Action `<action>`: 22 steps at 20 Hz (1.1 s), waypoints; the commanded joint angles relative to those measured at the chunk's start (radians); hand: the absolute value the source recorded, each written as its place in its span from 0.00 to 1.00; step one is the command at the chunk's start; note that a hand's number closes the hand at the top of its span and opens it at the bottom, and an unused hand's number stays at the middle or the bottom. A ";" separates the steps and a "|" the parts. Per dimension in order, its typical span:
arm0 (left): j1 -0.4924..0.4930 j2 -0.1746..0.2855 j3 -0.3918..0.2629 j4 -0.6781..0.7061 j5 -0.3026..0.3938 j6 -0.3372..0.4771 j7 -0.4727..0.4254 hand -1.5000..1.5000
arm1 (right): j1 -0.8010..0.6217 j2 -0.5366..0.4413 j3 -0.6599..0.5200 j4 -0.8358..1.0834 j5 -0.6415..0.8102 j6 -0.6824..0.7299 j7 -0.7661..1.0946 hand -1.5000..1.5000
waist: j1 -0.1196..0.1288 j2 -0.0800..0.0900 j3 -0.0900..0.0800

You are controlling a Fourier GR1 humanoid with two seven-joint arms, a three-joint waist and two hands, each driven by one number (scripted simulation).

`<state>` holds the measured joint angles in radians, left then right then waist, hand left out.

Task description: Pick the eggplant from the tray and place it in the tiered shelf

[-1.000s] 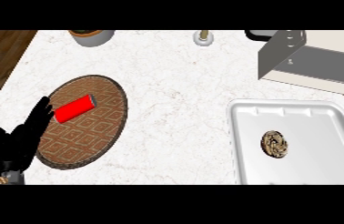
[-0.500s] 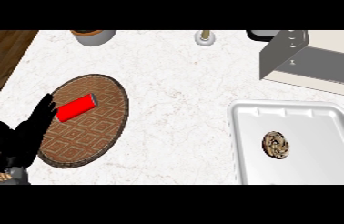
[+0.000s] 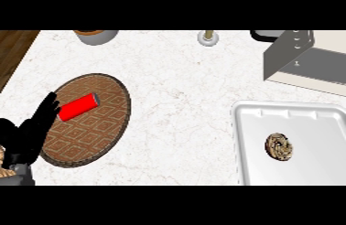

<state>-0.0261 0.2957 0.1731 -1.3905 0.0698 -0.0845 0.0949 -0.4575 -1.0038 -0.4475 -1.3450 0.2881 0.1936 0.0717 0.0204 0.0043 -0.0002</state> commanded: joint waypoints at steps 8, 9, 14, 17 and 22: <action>0.057 -0.018 -0.011 -0.075 -0.014 -0.016 0.023 0.50 | -0.271 0.043 0.115 0.464 0.107 -0.075 -0.159 1.00 | 0.009 0.002 0.000; 0.040 -0.019 -0.003 -0.079 -0.003 -0.013 0.029 0.50 | -0.238 0.079 0.117 0.501 0.134 -0.136 -0.213 1.00 | 0.008 0.003 0.001; 0.035 -0.028 -0.002 -0.035 -0.043 0.007 -0.014 0.50 | -0.325 0.094 0.108 0.609 0.155 -0.183 -0.138 0.00 | -0.001 0.001 0.000; 0.063 -0.011 0.009 -0.083 -0.010 -0.031 0.013 0.50 | -0.399 0.054 0.162 0.722 0.237 -0.195 -0.229 0.00 | 0.013 0.004 0.001; -0.033 -0.027 0.015 0.015 -0.030 -0.001 0.002 0.50 | -0.445 0.049 0.099 0.860 0.196 -0.202 -0.362 0.00 | 0.003 0.005 0.001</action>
<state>-0.0132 0.2745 0.1840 -1.4073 0.0493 -0.1006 0.0932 -0.8606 -0.9544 -0.3263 -0.5801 0.4904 0.0038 -0.2175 0.0268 0.0085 0.0008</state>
